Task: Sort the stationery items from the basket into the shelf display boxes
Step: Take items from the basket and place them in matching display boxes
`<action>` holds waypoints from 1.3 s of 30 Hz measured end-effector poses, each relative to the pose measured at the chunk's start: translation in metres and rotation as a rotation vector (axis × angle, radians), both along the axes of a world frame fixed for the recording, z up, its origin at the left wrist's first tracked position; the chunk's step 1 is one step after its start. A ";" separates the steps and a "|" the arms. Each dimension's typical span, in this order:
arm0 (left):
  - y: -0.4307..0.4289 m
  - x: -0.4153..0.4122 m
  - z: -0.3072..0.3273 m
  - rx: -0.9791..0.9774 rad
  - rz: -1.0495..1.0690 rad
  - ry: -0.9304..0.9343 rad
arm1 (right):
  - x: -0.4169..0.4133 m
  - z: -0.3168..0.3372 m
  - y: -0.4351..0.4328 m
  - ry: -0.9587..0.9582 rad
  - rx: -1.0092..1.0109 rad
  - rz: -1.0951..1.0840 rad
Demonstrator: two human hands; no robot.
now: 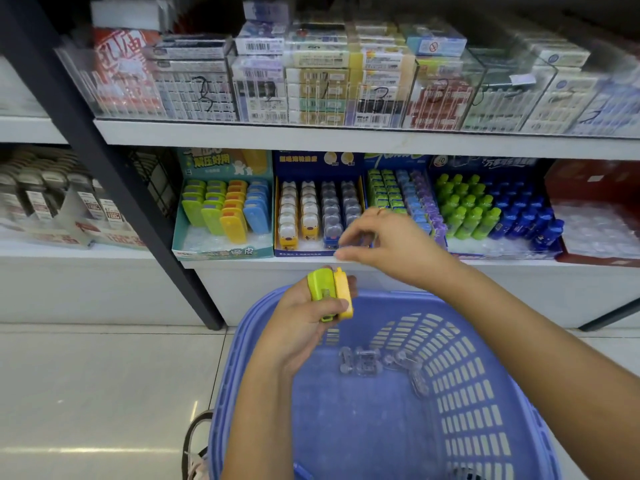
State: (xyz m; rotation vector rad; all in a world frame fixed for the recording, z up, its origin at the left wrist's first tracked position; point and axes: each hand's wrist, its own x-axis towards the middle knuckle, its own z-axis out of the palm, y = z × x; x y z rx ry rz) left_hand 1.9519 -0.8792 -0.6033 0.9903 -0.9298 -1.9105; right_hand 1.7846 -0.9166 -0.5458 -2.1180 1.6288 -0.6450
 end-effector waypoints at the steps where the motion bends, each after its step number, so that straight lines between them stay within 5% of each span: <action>1: 0.001 0.003 0.001 -0.040 -0.029 -0.029 | 0.009 0.001 0.004 -0.053 0.132 0.059; 3: 0.002 0.012 0.004 -0.118 -0.070 -0.092 | 0.024 0.001 0.008 -0.081 0.271 0.106; 9: 0.000 0.039 0.011 -0.339 -0.020 -0.425 | 0.061 0.001 0.000 -0.075 0.270 0.176; 13: -0.004 0.063 0.012 -0.390 0.021 -0.434 | 0.084 0.004 -0.014 -0.111 0.323 0.225; 20: -0.018 0.105 -0.002 -0.079 0.340 -0.219 | 0.114 0.007 -0.066 -0.819 0.320 -0.043; 23: -0.023 0.122 -0.008 -0.006 0.534 -0.046 | 0.142 0.006 -0.086 -0.702 0.158 -0.074; 28: -0.028 0.142 -0.016 0.064 0.658 0.136 | 0.187 -0.005 -0.107 -0.121 -0.170 0.062; 32: -0.029 0.146 -0.019 0.084 0.682 0.209 | 0.204 -0.020 -0.118 0.109 -0.158 0.189; 39: -0.028 0.151 -0.023 0.088 0.656 0.251 | 0.204 -0.034 -0.125 0.077 -0.212 0.169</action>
